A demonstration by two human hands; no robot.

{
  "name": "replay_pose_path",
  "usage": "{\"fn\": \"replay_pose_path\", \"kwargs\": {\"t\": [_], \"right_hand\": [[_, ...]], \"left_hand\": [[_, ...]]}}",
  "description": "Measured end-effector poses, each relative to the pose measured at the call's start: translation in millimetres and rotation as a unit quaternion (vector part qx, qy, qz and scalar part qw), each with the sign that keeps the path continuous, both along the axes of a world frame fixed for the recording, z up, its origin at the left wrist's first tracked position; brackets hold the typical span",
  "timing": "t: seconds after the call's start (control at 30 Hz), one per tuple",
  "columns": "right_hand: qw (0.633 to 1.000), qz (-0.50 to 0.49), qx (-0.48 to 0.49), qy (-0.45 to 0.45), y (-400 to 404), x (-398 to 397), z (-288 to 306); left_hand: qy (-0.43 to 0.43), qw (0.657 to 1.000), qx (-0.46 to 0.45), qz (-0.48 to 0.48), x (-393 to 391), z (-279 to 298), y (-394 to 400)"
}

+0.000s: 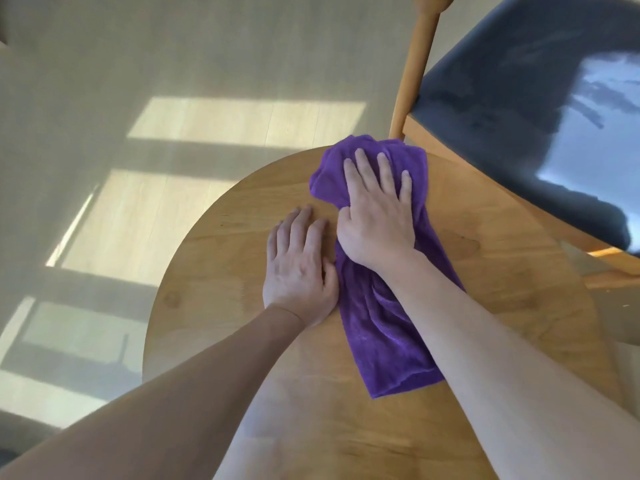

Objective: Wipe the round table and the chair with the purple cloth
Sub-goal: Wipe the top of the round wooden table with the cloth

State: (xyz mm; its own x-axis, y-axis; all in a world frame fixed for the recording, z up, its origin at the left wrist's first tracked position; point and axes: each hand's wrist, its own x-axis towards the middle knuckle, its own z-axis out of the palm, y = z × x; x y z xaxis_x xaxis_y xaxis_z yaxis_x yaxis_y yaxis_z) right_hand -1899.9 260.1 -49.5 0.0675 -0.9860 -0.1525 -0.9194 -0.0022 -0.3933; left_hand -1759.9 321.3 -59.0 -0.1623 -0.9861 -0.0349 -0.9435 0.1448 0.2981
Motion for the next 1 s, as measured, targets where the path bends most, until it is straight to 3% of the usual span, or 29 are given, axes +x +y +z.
{"fn": "replay_pose_path", "kwargs": {"t": [0.27,0.4,0.53,0.6,0.77,0.9,1.0], "right_hand": [[0.984,0.171,0.027,-0.048,21,-45,1],[0.997,0.074,0.024,-0.020,12,-73,4],[0.997,-0.072,0.009,0.019,-9,-28,0],[0.998,-0.059,0.000,0.018,-12,-6,-2],[0.994,0.094,-0.012,-0.059,17,-10,-4],[0.993,0.071,0.004,-0.094,57,-43,-6],[0.992,-0.013,0.006,-0.127,62,-52,-2]], "left_hand": [[-0.009,1.000,0.005,-0.006,-1,0,0],[-0.007,1.000,0.011,-0.004,0,2,0],[-0.009,1.000,0.019,-0.008,1,3,1],[-0.010,1.000,0.023,-0.010,2,3,1],[0.000,0.999,0.029,-0.016,2,4,1],[0.010,0.999,0.026,-0.020,3,3,1],[0.042,0.999,0.026,-0.013,5,3,1]]}}
